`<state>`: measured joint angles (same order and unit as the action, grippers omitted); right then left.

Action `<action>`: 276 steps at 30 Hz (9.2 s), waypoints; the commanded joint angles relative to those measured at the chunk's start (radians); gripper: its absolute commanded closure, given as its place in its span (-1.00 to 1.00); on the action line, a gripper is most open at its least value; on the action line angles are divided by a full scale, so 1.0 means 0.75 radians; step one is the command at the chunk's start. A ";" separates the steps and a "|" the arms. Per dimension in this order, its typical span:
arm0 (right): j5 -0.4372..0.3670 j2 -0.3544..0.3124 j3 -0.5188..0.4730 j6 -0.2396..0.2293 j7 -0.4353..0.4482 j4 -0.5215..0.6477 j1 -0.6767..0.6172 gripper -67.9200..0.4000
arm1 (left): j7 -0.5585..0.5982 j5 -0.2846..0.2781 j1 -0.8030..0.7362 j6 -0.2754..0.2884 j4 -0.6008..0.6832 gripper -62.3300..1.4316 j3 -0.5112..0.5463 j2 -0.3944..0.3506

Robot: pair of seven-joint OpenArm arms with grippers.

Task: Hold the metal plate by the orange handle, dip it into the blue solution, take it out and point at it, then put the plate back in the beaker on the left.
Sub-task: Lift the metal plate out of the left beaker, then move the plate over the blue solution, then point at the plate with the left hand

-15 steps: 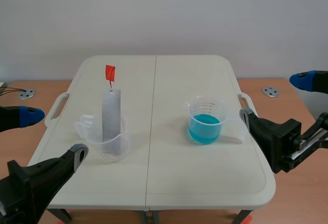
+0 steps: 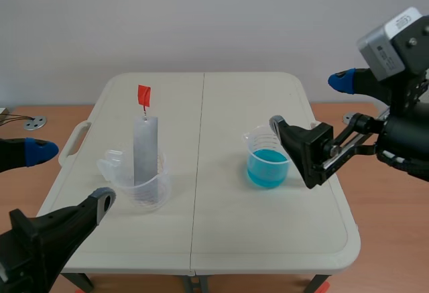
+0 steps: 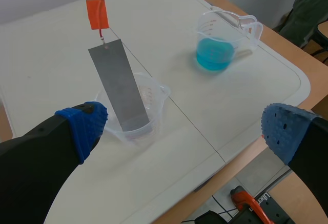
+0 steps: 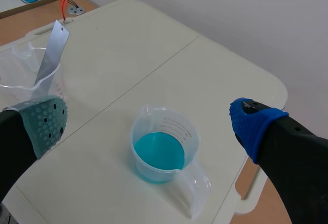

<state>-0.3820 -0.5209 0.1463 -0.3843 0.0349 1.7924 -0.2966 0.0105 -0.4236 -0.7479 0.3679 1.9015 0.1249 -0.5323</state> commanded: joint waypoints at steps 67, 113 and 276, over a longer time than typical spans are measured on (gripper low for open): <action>-0.237 0.722 0.829 -0.188 -0.070 -1.360 1.263 -0.91 | 0.067 0.272 -0.369 -0.288 -1.029 0.87 -0.106 0.160; -0.229 0.718 0.881 -0.458 0.049 -1.356 1.244 0.95 | 0.065 0.272 -0.280 -0.257 -1.158 0.87 -0.107 0.189; -0.637 -0.358 0.304 -0.482 -0.043 -0.388 0.904 0.95 | -0.212 0.422 1.492 0.011 -0.949 0.87 -0.967 0.462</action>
<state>-0.8486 -0.7837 0.3901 -0.7383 -0.0124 1.4967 0.3653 -0.1608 -0.0975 0.3603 0.3759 1.1713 -0.6064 -0.1886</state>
